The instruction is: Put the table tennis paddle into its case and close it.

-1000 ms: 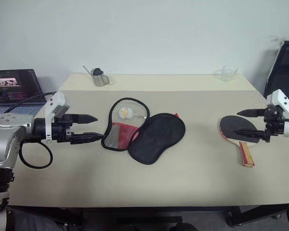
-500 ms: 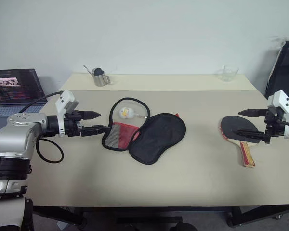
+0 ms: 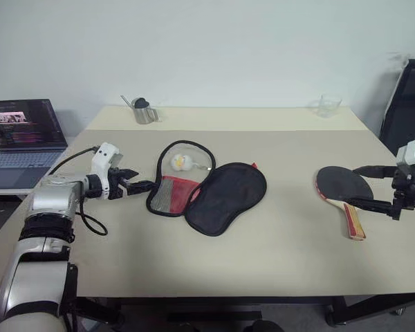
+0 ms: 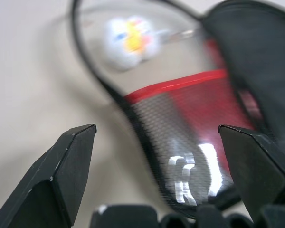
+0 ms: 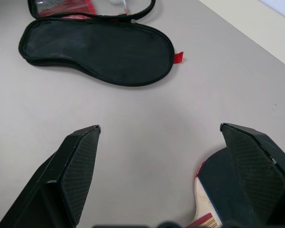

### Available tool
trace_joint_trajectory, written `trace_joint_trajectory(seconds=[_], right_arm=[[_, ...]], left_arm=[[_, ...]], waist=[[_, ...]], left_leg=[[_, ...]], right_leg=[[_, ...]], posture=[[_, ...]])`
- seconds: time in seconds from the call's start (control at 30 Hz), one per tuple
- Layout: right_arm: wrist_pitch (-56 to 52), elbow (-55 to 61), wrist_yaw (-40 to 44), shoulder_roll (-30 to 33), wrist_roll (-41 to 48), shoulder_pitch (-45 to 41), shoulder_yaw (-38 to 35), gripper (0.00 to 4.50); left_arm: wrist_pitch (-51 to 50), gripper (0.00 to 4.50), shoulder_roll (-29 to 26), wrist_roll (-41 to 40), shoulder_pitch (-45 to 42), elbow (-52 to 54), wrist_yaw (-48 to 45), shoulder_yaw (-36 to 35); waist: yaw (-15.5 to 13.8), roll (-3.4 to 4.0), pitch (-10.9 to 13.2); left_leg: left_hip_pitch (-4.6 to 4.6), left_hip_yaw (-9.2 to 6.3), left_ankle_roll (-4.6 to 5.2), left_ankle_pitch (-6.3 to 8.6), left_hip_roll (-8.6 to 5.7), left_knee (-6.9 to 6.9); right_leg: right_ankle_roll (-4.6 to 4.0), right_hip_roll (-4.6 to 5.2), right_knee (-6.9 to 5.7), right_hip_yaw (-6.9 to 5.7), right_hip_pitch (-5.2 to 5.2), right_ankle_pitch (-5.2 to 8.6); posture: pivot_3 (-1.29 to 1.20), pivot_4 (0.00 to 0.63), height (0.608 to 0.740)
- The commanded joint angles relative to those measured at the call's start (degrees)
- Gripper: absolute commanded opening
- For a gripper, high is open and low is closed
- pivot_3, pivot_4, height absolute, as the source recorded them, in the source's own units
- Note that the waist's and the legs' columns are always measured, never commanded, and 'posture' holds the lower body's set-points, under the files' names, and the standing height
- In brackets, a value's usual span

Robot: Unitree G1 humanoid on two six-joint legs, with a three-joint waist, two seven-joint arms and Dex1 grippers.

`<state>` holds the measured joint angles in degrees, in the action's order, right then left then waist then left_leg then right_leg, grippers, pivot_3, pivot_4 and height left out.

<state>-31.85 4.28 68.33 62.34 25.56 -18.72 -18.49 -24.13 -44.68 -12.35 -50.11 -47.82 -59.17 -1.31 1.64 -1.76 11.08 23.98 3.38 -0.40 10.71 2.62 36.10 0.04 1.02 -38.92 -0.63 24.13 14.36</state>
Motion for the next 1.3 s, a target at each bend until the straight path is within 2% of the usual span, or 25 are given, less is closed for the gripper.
trace_joint_trajectory(seconds=[0.03, 0.23, 0.7, 0.83, 0.97, 1.17, 1.3], right_arm=[[-0.4, 2.1, -1.0, 1.3, 1.0, -0.4, -2.1, 4.45], [-0.3, 1.8, -2.7, 0.8, 1.2, -2.4, -0.5, 4.45], [-0.3, 1.9, -2.8, 1.6, 1.1, -1.7, -1.1, 4.45], [0.2, 1.2, -2.8, 1.4, 0.8, -3.0, 0.0, 4.50], [0.4, 0.8, -2.6, 1.3, 0.5, -3.4, 0.3, 4.50], [0.6, 0.6, -2.6, 1.6, 0.4, -3.5, 0.6, 4.50], [0.6, 0.9, -3.0, 1.3, 0.4, -3.2, 0.5, 4.50]], left_arm=[[3.0, 4.50, 3.1, 1.4, -3.9, -5.3, 2.0, -0.7], [6.0, 4.50, 9.9, 4.9, -7.9, -13.3, 4.4, 0.6], [5.6, 4.50, 10.6, 3.7, -8.0, -13.1, 4.7, -3.4], [5.4, 3.55, 11.3, 3.7, -8.5, -12.3, 7.4, -4.4], [4.7, 2.24, 11.8, 3.5, -8.2, -10.5, 7.2, -4.6], [4.1, 0.01, 12.6, 2.7, -7.4, -8.3, 9.0, -6.0], [4.0, 0.01, 15.0, 0.9, -8.6, -9.6, 17.0, -9.9]], waist=[[-0.1, -0.05, 0.0], [-0.3, -0.13, 0.1], [0.1, -0.25, 0.1], [0.1, -0.25, 0.1], [0.0, -0.27, 0.1], [0.0, -0.27, 0.1], [-0.1, -0.28, 0.2]], left_leg=[[0.01, 0.01, 0.00, 0.00, 0.00, 0.00], [0.08, 0.03, 0.00, 0.00, -0.08, 0.05], [0.06, 0.01, -0.01, 0.00, -0.05, 0.05], [0.06, 0.00, -0.01, 0.00, -0.04, 0.05], [0.07, 0.01, -0.01, 0.00, -0.04, 0.05], [0.08, 0.01, -0.01, 0.00, -0.05, 0.05], [0.08, 0.00, -0.01, 0.00, -0.04, 0.06]], right_leg=[[0.00, 0.00, 0.01, -0.01, -0.01, 0.00], [0.07, 0.00, 0.05, -0.03, -0.01, -0.04], [0.13, 0.00, 0.04, -0.03, 0.01, -0.07], [0.13, 0.01, 0.04, -0.03, 0.02, -0.08], [0.13, 0.01, 0.05, -0.03, 0.01, -0.07], [0.13, 0.01, 0.06, -0.02, 0.02, -0.08], [0.13, 0.03, 0.05, -0.01, 0.00, -0.08]], posture=[[0.00, 0.150, 0.740], [0.00, 0.150, 0.740], [0.00, 0.150, 0.740], [0.00, 0.150, 0.740], [0.00, 0.150, 0.740], [0.00, 0.150, 0.740], [0.00, 0.150, 0.740]])
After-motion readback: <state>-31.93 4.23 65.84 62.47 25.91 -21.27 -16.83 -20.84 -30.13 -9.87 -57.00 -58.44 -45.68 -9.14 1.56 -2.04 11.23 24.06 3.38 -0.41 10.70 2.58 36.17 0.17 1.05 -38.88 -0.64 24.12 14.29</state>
